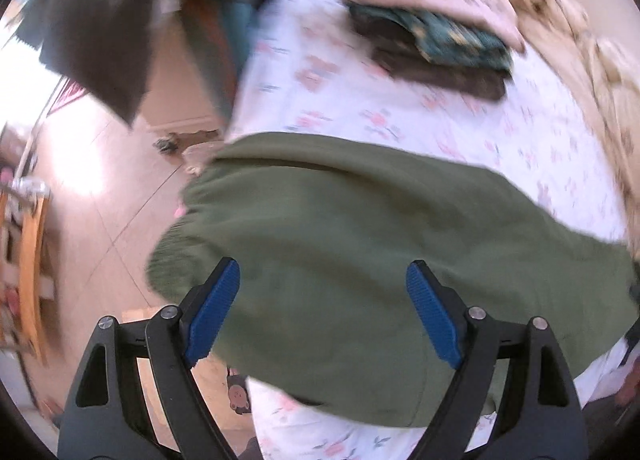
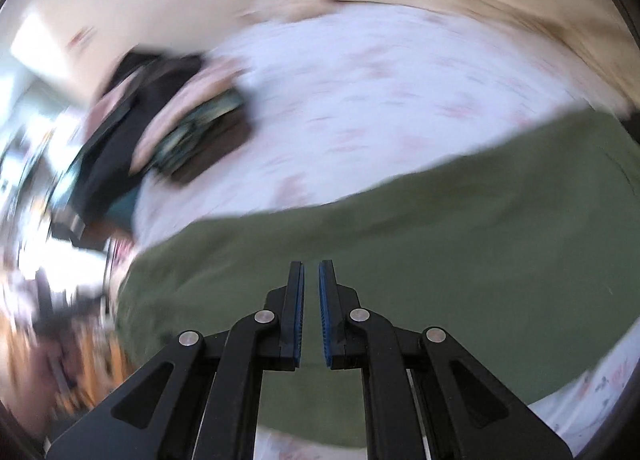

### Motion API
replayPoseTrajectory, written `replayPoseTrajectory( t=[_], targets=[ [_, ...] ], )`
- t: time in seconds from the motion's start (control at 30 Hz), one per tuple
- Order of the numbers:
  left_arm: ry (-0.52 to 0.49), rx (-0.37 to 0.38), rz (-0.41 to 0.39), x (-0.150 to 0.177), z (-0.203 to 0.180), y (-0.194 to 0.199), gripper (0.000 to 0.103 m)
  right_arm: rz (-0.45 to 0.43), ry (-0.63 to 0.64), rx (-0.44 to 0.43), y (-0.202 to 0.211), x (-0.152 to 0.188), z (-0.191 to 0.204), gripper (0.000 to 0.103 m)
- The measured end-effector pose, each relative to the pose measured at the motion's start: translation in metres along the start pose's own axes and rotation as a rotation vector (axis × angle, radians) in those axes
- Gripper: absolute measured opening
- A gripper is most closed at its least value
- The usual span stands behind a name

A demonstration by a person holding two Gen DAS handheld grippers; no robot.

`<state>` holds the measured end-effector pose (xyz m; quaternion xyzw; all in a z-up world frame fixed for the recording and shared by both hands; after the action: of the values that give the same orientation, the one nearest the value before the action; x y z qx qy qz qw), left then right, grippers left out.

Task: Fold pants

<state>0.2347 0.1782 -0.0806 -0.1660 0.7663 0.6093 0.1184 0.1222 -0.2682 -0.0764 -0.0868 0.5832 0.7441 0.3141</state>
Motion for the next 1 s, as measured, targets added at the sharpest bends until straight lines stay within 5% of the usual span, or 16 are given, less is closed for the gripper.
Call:
replayPoseTrajectory(
  t=[0.17, 0.23, 0.3, 0.33, 0.57, 0.8, 0.93, 1.0],
  targets=[
    [0.100, 0.032, -0.069, 0.006, 0.052, 0.026, 0.083, -0.003, 0.237, -0.086, 0.004, 0.024, 0.101, 0.012],
    [0.134, 0.051, -0.073, 0.009, 0.071, 0.027, 0.084, 0.011, 0.269, -0.128, -0.002, 0.028, 0.133, 0.025],
    [0.169, 0.070, -0.069, 0.016, 0.093, 0.026, 0.085, 0.038, 0.290, -0.186, -0.011, 0.036, 0.171, 0.060],
    [0.182, 0.077, -0.070, 0.019, 0.103, 0.026, 0.087, 0.050, 0.299, -0.206, -0.016, 0.038, 0.185, 0.066],
    [0.358, 0.219, -0.047, 0.053, 0.178, -0.015, 0.091, 0.083, 0.425, -0.212, -0.044, 0.060, 0.271, 0.066],
    [0.614, 0.538, -0.048, 0.078, 0.205, -0.095, 0.091, 0.173, 0.402, -0.124, -0.064, 0.082, 0.255, 0.066],
    [0.646, 0.669, -0.053, 0.077, 0.201, -0.123, 0.091, 0.202, 0.391, -0.042, -0.071, 0.086, 0.234, 0.066],
    [0.635, 0.709, -0.046, 0.074, 0.196, -0.129, 0.080, 0.210, 0.382, -0.007, -0.073, 0.085, 0.225, 0.066]
  ],
)
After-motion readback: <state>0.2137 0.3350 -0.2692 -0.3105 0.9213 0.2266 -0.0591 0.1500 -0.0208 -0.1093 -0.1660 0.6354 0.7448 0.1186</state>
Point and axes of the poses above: each gripper's, at about its wrist camera, not at the fingertips, and y roughly against the way its jaws point, z to its left, x to its underside, the point moved 3 cm from there along -y, roughly the way its jaws point, and after that the axes turned 10 degrees about x, right-handed, at the moved point
